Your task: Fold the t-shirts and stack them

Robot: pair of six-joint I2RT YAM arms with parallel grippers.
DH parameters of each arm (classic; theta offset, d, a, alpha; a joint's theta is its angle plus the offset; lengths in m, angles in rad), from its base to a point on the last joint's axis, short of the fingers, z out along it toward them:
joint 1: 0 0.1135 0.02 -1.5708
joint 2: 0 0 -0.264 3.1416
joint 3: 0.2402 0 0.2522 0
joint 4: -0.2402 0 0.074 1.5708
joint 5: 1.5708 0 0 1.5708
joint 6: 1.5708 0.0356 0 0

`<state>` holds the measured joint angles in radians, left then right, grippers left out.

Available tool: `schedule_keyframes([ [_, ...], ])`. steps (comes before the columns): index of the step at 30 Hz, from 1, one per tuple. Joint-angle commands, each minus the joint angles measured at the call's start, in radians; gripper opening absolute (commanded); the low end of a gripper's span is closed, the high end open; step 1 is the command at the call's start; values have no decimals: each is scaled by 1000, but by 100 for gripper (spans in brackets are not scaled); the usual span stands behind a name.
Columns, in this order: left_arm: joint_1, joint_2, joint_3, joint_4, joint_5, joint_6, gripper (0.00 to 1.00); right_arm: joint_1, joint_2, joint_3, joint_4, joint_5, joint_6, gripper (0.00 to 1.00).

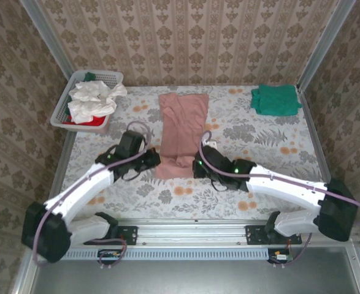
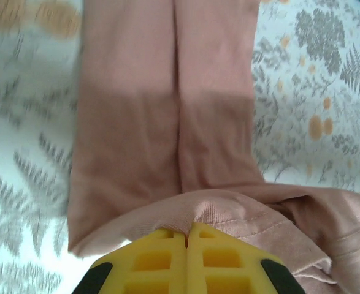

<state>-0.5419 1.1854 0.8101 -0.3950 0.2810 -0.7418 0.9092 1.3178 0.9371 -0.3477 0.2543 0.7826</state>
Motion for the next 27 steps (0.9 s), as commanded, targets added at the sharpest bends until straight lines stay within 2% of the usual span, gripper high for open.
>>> schedule_keyframes([
  [1,50,126,122,45,101,125,0,-86,95,89,-29,-48,-111,12],
  [5,115,278,253,60,138,158,0,-191,213,194,-23,-124,-169,12],
  [11,170,453,385,77,200,170,0,-289,386,351,-15,-211,-228,12],
  [16,200,565,477,83,234,174,0,-339,519,489,-60,-244,-258,12],
  [27,253,783,666,60,312,184,0,-401,695,657,-81,-281,-263,13],
])
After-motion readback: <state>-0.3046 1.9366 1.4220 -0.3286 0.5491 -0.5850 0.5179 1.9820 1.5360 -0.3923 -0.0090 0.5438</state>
